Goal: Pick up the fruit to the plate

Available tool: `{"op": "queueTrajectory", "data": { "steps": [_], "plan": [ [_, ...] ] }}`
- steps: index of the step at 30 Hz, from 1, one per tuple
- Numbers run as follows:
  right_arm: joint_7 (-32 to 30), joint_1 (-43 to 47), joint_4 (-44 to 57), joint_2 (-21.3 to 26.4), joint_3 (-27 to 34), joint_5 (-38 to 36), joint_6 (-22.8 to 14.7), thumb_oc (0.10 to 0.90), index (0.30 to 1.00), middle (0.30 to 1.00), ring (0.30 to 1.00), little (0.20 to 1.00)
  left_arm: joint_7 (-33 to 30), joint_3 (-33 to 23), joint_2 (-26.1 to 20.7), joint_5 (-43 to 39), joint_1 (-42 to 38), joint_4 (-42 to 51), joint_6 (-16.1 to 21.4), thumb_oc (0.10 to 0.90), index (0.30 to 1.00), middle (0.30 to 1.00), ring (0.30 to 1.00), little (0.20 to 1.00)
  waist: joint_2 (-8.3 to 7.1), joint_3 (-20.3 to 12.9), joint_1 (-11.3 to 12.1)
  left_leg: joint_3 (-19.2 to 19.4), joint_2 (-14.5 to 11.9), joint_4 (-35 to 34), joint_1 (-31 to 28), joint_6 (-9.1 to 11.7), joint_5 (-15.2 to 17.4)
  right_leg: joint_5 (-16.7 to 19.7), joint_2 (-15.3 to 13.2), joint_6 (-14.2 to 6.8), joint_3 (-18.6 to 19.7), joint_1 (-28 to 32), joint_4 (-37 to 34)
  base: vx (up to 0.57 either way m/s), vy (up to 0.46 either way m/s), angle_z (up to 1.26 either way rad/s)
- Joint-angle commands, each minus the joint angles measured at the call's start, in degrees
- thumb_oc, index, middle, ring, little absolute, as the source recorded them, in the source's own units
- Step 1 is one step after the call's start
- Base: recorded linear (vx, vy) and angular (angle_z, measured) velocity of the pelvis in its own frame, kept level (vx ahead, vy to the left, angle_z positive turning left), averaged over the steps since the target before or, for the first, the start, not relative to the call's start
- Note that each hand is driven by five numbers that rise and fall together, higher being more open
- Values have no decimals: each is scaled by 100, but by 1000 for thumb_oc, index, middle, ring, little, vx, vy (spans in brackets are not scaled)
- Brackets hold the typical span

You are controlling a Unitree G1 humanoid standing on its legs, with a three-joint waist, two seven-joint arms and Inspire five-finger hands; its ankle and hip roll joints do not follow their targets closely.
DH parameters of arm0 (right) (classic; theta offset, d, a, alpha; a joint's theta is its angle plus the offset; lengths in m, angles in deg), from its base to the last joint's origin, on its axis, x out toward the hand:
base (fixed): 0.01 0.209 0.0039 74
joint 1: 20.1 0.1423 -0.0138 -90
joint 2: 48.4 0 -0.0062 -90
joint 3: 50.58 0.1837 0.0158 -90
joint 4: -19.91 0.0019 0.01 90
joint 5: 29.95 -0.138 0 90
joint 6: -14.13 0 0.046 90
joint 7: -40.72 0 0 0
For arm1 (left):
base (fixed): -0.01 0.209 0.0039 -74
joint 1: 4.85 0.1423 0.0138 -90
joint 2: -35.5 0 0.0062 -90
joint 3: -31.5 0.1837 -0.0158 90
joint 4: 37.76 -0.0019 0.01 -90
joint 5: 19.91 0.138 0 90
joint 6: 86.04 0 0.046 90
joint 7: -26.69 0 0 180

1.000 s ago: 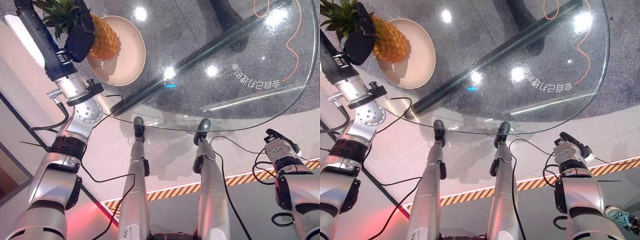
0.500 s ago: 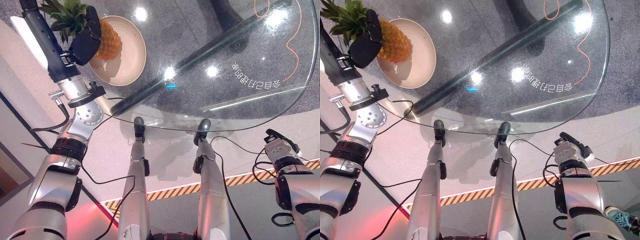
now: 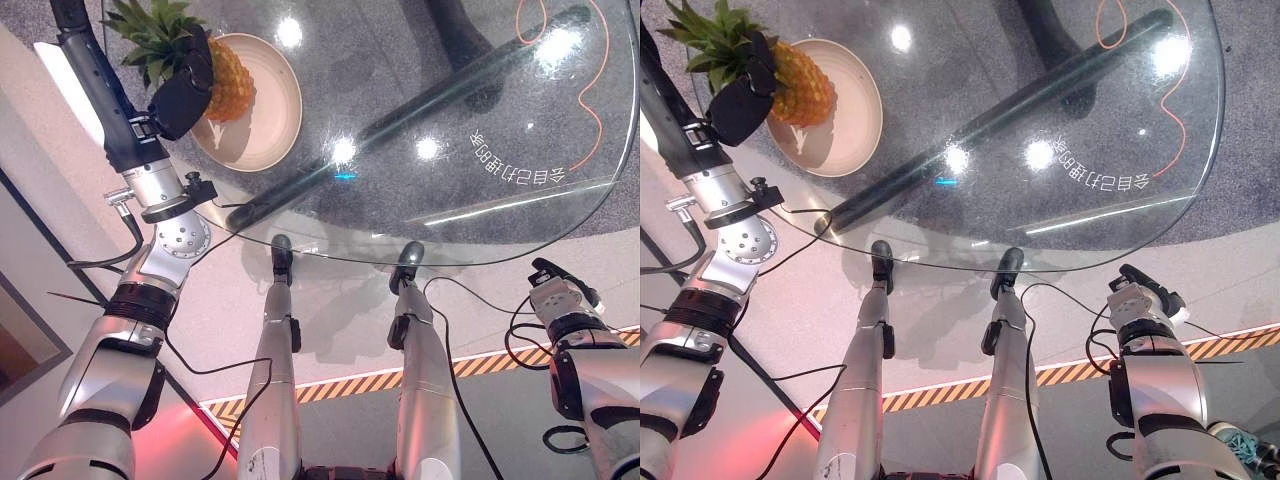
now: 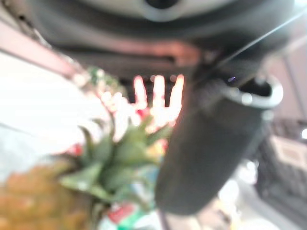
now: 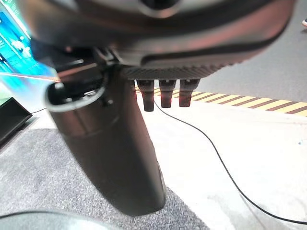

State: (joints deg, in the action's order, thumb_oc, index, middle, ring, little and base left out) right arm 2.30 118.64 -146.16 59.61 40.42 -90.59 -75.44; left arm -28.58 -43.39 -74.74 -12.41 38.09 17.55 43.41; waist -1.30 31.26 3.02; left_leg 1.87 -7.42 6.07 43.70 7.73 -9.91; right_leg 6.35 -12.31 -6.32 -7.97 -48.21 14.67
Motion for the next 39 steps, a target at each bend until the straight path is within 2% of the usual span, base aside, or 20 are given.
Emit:
{"op": "queueTrajectory", "data": {
  "steps": [1,9,15,24,26,28,32,34,35,39],
  "plan": [
    [-152,-540,-348,461,-130,213,-352,800,900,900,900,900,-37,-319,78,-246,-106,557,515,800,900,900,900,900,89,-146,-61,17,281,672,45,-84,839,-218,76,-243,-265,452,-226,0,0,0],
    [35,-836,-405,429,27,242,-409,800,900,900,900,900,234,-415,38,-454,314,659,703,800,900,900,900,900,79,-146,-23,92,243,510,-462,-92,864,-190,26,-299,-268,935,-403,0,0,0],
    [211,-1062,-423,387,122,373,-374,800,900,900,900,900,509,-499,-72,-693,526,800,675,800,900,900,900,900,62,-146,1,137,227,438,-888,-107,914,-222,-8,-332,-257,1356,-492,0,0,0],
    [447,-1660,-360,107,254,552,-401,800,900,900,900,900,991,-664,-108,-942,1134,1102,569,800,900,900,900,900,63,-147,60,221,235,98,-1866,-109,895,-201,-78,-386,-219,2322,-824,26,7,-2],
    [505,-2024,-320,5,341,742,-444,800,900,900,900,900,1765,-746,-47,-1650,1499,1180,281,800,900,900,900,900,94,-334,56,301,198,-95,-2295,-89,865,-168,-110,-405,-237,2786,-1046,121,40,-3],
    [523,-2138,-300,-28,371,835,-446,800,900,900,900,900,2091,-774,-12,-1980,1631,1189,89,800,900,900,900,900,112,-418,47,319,184,-170,-2424,-84,857,-157,-106,-408,-240,2919,-1124,107,25,-4],
    [657,-2618,-225,-112,513,1071,-420,800,900,900,900,900,3282,-959,143,-3193,2221,1045,-572,800,900,900,900,900,166,-780,35,362,155,-455,-2875,-73,818,-97,-111,-430,-244,3395,-1437,124,28,0],
    [766,-2889,-191,-141,626,1207,-423,800,900,900,900,900,3718,-1049,268,-3572,2548,901,-799,800,900,900,900,900,186,-950,31,382,148,-571,-3073,-75,798,-72,-112,-445,-232,3604,-1560,150,31,-7],
    [833,-3085,-154,-175,692,1286,-399,800,900,900,900,900,4086,-1132,365,-3789,2815,772,-1050,800,900,900,900,900,184,-1073,26,399,141,-642,-3236,-80,784,-49,-104,-445,-218,3765,-1639,152,19,-10],
    [1035,-3477,-86,-242,811,1473,-190,800,900,900,900,900,4659,-1272,500,-4051,3369,365,-1336,800,900,900,900,900,158,-1403,7,439,135,-684,-3555,-99,778,-23,-95,-426,-198,4098,-1725,138,7,-3]
  ]
}}
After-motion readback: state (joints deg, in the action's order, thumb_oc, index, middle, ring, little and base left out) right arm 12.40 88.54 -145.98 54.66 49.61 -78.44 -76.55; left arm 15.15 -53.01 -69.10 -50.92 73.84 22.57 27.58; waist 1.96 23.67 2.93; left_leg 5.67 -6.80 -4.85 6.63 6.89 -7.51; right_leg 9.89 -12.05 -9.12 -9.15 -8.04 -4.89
